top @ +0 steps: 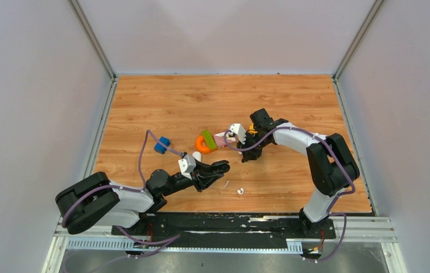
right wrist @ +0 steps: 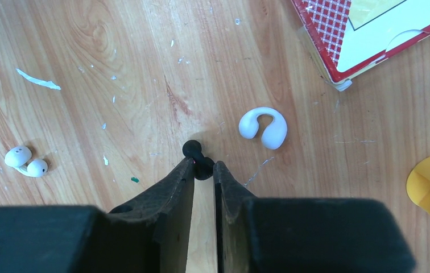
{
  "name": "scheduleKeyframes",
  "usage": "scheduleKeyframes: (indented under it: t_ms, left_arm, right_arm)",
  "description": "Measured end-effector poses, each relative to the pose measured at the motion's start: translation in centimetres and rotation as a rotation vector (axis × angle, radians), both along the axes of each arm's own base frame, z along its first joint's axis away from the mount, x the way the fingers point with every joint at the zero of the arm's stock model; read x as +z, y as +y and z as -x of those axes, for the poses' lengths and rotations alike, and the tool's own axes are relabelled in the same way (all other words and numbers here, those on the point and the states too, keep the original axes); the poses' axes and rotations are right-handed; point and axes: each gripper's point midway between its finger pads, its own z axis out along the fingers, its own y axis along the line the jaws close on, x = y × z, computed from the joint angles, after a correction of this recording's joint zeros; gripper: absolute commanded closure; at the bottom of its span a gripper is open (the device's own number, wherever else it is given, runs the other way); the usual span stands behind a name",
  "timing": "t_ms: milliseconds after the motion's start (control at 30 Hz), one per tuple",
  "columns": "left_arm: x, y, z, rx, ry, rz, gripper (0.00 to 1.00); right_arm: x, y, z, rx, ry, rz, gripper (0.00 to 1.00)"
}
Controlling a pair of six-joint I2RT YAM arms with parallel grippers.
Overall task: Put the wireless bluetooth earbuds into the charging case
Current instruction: Pick up the left earbud from the center of the board.
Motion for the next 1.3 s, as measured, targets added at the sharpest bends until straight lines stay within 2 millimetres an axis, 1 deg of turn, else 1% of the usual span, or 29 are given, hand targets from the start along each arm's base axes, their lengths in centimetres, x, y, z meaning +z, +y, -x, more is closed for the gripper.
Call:
scheduleKeyframes:
  t_ms: [200,333,567,833,1000,1100,1300]
  left_arm:
    - [0.0,-0.02,0.05,-0.003,0.0,0.0,1.0]
    - [-0.01,-0.02,0.06,-0.003,0.0,-0.001,1.0]
    - [-0.01,-0.02,0.06,-0.003,0.0,-0.001,1.0]
    - [-0.01,-0.02,0.06,-0.003,0.0,-0.001,1.0]
    - [-0.02,-0.02,0.06,-0.003,0.0,-0.001,1.0]
    - [-0.02,-0.02,0.06,-0.003,0.0,-0.001,1.0]
    - [-0.14,-0.02,0.06,-0.003,0.003,-0.005,1.0]
  right_arm:
    - [0.0,0.01,0.01,0.001,0.0,0.0,0.76]
    - [0.05,0.11,0.09,0.004,0.003,-0.007,0.76]
    - [0.07,0.21,0.15,0.007,0.006,-0.012,0.8]
    - [0.08,0.23,0.12,0.013,0.002,-0.012,0.78]
    - [0.07,0.32,0.19,0.019,0.0,-0.012,0.8]
    - [0.0,0.46,0.31,0.026,0.001,-0.011,0.83]
    - [-0.23,0.74,0.46,0.037,0.007,-0.009,0.96]
